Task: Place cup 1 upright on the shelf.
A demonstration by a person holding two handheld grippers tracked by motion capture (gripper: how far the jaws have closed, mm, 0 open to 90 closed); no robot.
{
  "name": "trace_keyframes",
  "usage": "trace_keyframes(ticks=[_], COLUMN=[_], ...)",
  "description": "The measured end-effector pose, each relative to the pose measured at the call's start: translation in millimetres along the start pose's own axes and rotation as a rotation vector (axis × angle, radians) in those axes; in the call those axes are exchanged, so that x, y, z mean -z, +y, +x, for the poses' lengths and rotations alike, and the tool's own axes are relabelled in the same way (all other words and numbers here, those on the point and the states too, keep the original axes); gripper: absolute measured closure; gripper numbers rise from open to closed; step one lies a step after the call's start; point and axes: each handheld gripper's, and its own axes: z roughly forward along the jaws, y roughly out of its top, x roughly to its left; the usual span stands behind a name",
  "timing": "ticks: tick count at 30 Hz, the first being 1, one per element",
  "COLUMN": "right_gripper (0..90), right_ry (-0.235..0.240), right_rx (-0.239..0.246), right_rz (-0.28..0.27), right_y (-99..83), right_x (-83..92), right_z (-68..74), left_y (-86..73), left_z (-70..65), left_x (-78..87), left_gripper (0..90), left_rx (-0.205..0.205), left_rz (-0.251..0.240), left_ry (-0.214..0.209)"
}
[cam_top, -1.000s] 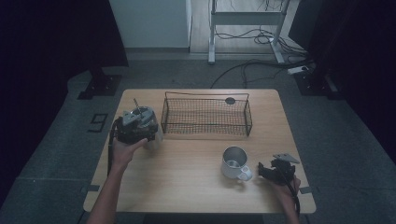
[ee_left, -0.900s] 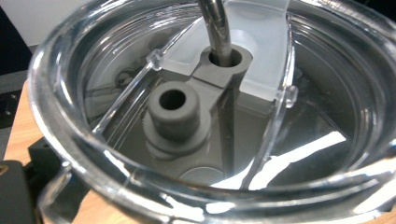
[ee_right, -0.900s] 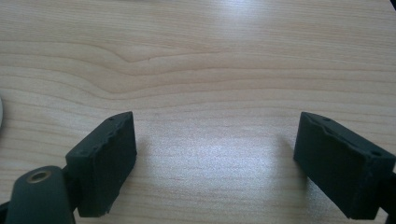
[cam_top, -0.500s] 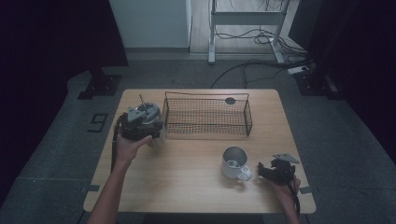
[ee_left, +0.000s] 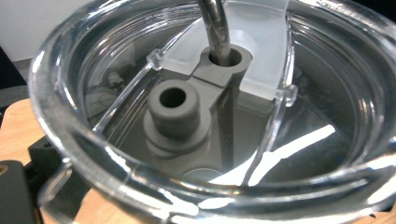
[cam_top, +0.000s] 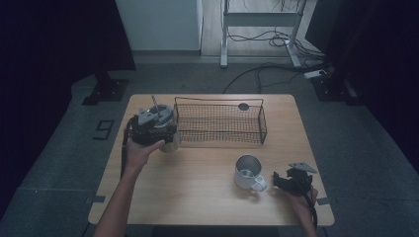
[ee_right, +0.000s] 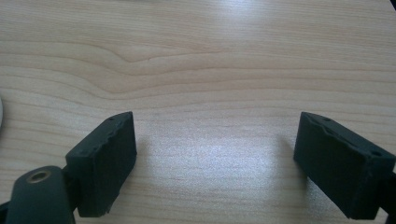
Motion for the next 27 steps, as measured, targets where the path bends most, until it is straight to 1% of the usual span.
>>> trace_keyframes(ticks=[12, 18, 21, 27], right_gripper=[12.8, 12.8, 12.9, 12.8], right_ry=[-0.001, -0.003, -0.003, -0.005], right_rx=[0.0, -0.002, -0.002, -0.004], right_rz=[-0.002, 0.0, 0.001, -0.002], right_y=[0.2, 0.4, 0.4, 0.3], right_x=[-0.4, -0.4, -0.4, -0.6], right_z=[-1.4, -2.0, -2.0, -1.9], left_y=[14.5, 17.8, 19.0, 22.8], left_z=[-9.8, -11.5, -12.1, -11.7], left_x=[-2.7, -7.4, -9.5, -13.0], left_gripper=[3.8, 3.8, 3.8, 3.8], left_rx=[-0.011, 0.003, 0.011, 0.023], left_rz=[-0.011, -0.018, -0.028, -0.031], left_ry=[-0.014, -0.025, -0.027, -0.03])
